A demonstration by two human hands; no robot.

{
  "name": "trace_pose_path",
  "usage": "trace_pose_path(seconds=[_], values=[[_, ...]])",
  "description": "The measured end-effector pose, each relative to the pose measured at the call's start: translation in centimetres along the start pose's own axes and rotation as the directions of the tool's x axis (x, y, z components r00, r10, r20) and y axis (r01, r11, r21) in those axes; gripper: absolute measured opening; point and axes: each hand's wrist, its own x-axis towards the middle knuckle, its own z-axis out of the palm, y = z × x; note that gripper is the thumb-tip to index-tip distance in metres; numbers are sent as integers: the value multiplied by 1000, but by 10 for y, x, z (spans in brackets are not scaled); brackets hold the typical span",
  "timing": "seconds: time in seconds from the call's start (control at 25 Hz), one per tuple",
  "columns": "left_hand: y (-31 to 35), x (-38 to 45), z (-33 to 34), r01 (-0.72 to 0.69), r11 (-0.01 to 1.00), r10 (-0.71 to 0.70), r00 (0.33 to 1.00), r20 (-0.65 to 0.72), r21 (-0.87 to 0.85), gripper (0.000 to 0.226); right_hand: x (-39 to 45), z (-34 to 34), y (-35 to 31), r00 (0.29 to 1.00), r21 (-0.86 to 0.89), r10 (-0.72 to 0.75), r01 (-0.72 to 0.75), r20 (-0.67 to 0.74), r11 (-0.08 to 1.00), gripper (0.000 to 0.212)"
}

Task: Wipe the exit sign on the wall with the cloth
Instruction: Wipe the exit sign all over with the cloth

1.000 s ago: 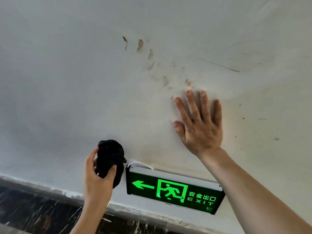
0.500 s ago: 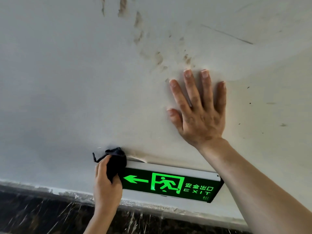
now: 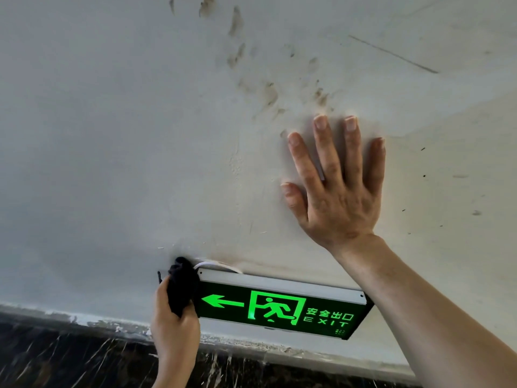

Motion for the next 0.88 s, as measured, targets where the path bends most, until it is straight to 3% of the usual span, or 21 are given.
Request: trace_pose_path(seconds=[0.16,0.28,0.6,0.68,0.8,0.88], values=[[-11,5,3,55,998,-55,998,2,-40,54,0,2,0,1000,-19,-10,10,-10,1000,66],[-26,4,2,182,982,-182,983,12,-56,53,-1,1,0,1000,-27,-12,11,-8,1000,66],[-60,17,0,264,944,-290,949,119,196,53,-1,3,-1,1000,-38,-13,13,-9,999,65],[-65,17,1,375,905,-406,902,146,200,47,-1,3,-2,1000,-47,-16,16,-7,999,66],[-71,0,4,519,801,-595,740,313,297,45,1,2,-2,1000,-40,-14,14,-5,999,65],[-66,-14,5,564,768,-640,684,349,303,43,0,0,-1,1000,-26,-11,11,5,1000,65]])
